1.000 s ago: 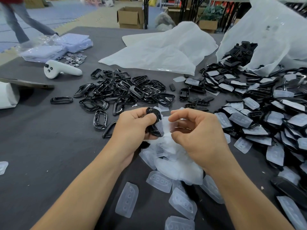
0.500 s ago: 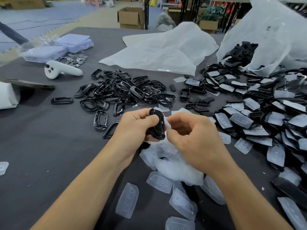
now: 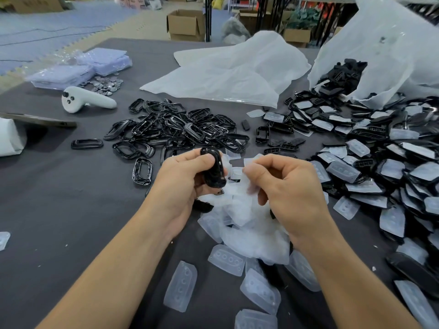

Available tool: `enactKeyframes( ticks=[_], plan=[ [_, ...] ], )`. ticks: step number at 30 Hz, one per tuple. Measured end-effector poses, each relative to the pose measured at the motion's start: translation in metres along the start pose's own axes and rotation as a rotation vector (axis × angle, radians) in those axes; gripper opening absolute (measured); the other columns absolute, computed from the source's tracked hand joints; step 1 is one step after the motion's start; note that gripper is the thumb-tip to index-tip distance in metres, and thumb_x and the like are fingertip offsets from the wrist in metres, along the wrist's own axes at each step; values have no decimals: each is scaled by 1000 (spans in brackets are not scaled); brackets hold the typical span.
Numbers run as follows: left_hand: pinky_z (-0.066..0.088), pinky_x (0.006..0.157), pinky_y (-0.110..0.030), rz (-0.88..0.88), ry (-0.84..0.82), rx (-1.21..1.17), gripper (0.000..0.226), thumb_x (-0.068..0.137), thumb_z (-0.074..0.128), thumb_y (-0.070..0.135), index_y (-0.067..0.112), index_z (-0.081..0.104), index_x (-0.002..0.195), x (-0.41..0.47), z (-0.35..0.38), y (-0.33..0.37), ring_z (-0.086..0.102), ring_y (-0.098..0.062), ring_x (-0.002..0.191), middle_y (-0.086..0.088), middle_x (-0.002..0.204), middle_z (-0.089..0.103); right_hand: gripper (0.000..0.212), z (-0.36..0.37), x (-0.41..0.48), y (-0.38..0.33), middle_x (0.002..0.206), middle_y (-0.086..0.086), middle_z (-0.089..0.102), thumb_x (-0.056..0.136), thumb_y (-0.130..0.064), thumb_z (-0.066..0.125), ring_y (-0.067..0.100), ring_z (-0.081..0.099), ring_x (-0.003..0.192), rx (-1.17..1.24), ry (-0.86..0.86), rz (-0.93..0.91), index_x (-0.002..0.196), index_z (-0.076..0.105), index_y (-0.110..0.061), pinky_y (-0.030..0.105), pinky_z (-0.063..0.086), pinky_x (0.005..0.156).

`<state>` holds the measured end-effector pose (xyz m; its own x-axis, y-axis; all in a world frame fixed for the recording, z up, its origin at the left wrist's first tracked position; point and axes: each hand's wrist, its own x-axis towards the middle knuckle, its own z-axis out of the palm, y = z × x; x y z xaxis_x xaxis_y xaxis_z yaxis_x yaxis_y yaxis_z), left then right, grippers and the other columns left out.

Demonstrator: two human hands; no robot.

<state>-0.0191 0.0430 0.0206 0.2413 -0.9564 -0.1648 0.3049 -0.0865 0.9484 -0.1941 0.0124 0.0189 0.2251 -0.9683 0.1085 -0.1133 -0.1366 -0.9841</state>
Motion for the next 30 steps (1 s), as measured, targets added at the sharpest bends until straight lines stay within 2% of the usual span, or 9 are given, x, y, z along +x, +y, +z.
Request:
enactKeyframes(
  ticks=[4,9,12,14,16,19,22,25,30],
  plan=[
    [54,50,-19,-27,73,-58,20,101,54,7,7,72,95,3,-5,2,71,-12,62,-6,72,75,17,-3,1,2,55,-2,64,90,-15,76,14,48,51,-42,57,13,74,77,-21,30,39,51],
    [53,49,-18,-22,136,-42,19,101,55,7,7,72,92,5,-7,1,70,-13,62,-7,72,75,13,-5,-2,3,49,-13,57,84,-24,82,3,45,44,-259,206,-83,73,78,-31,13,35,45],
    [54,50,-18,-15,161,-36,19,100,56,8,8,72,91,7,-8,1,71,-13,64,-8,74,75,9,-6,-2,4,59,-15,66,86,-26,81,5,56,52,-399,232,-145,80,79,-33,17,45,53],
    [54,50,-18,-16,164,-40,19,100,57,8,9,72,90,7,-8,1,71,-13,64,-8,74,75,8,-5,-3,5,69,-19,70,89,-25,78,5,62,66,-471,202,-165,87,81,-32,25,54,68],
    [54,49,-19,-14,164,-31,19,100,57,8,9,73,89,7,-8,1,71,-13,64,-8,74,76,8,-4,-3,5,68,-22,69,92,-29,74,3,60,68,-502,163,-166,90,80,-34,21,52,69],
    [53,49,-19,-6,161,0,22,100,58,8,10,74,86,6,-7,0,71,-12,62,-7,73,76,16,-3,-2,5,56,-18,60,95,-31,72,3,52,52,-345,104,-113,80,78,-31,12,39,52],
    [54,50,-20,30,150,63,25,100,59,7,13,75,82,5,-6,0,71,-13,62,-7,72,76,26,-3,-2,-1,71,-4,75,90,-3,71,8,63,58,-97,-10,8,91,79,-28,19,47,57],
    [53,50,-20,51,137,119,29,100,60,6,16,76,78,3,-4,-2,70,-12,61,-5,72,76,34,-1,-3,-5,77,10,77,86,5,72,16,69,64,27,-74,52,102,71,-25,23,53,61],
    [55,52,-22,64,105,171,40,99,61,5,23,80,69,1,0,-3,70,-14,64,-3,70,75,35,-2,-2,-6,69,6,72,82,13,72,14,63,62,86,-81,57,73,72,-20,18,49,59]
  ],
)
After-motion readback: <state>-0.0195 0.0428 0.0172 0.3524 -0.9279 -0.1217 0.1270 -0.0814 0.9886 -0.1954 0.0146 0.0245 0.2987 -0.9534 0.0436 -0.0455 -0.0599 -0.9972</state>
